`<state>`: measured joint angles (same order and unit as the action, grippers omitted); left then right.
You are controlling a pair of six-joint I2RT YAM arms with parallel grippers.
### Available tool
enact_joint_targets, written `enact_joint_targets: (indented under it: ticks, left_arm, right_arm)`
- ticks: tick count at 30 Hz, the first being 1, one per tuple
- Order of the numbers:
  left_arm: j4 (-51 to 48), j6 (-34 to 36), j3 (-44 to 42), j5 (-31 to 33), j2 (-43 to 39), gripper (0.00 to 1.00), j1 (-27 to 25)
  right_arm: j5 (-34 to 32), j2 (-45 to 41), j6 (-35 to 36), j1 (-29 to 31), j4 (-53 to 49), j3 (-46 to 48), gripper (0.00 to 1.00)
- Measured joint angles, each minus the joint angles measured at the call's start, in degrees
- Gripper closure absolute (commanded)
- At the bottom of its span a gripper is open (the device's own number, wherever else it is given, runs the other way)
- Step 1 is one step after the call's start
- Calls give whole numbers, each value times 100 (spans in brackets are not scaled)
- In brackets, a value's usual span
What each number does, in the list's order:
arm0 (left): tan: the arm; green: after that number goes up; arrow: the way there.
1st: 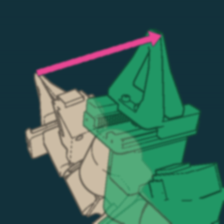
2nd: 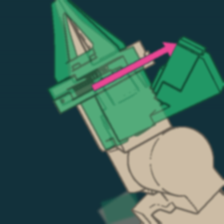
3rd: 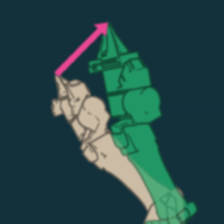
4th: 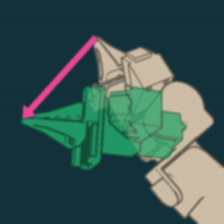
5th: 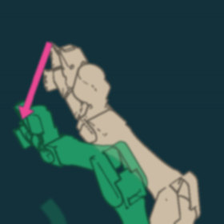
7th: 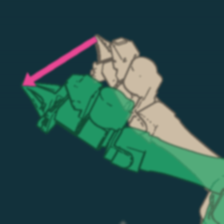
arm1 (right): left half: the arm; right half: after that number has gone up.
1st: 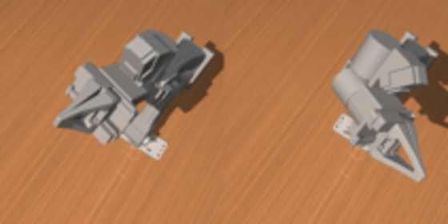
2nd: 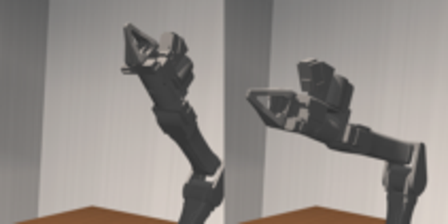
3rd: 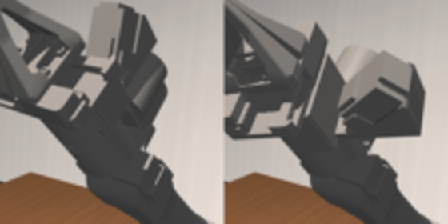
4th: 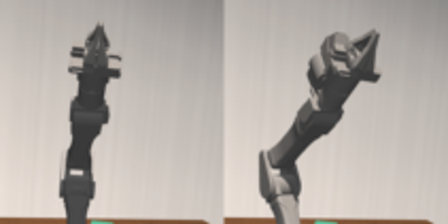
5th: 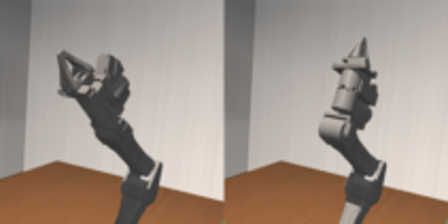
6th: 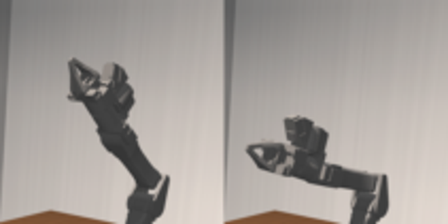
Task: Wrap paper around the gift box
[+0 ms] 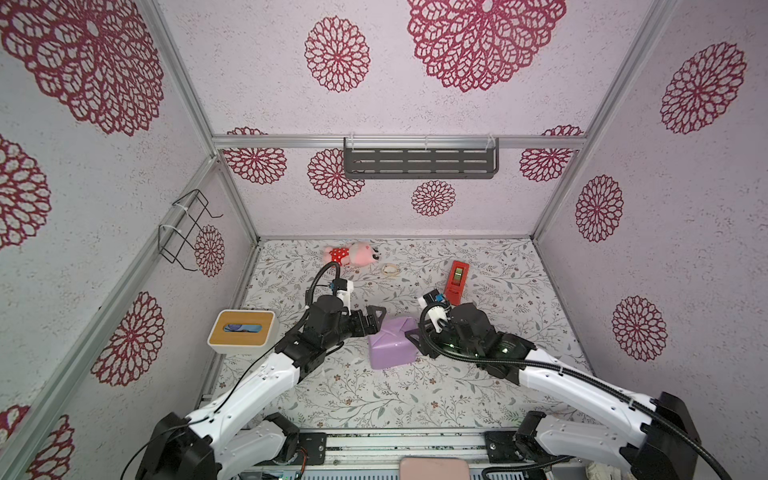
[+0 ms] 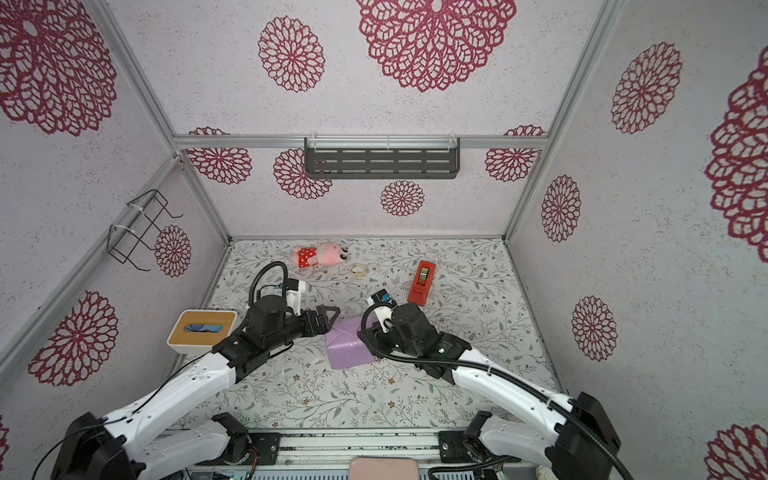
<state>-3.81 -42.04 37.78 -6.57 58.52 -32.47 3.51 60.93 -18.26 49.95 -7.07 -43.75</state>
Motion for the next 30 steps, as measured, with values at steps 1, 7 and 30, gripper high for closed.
enact_joint_targets:
  ticks: [1,7,30]
  left_arm:
    - [35,7,-151,31,-317,2,-2]
    - [-127,20,-1611,289,-1823,5,-428]
    - [15,837,-398,1244,815,8,-79]
  right_arm:
    - [-116,-142,33,7,-46,105,32]
    - [-332,39,129,96,-37,590,26]
    - [-553,2352,-197,-348,612,-944,29]
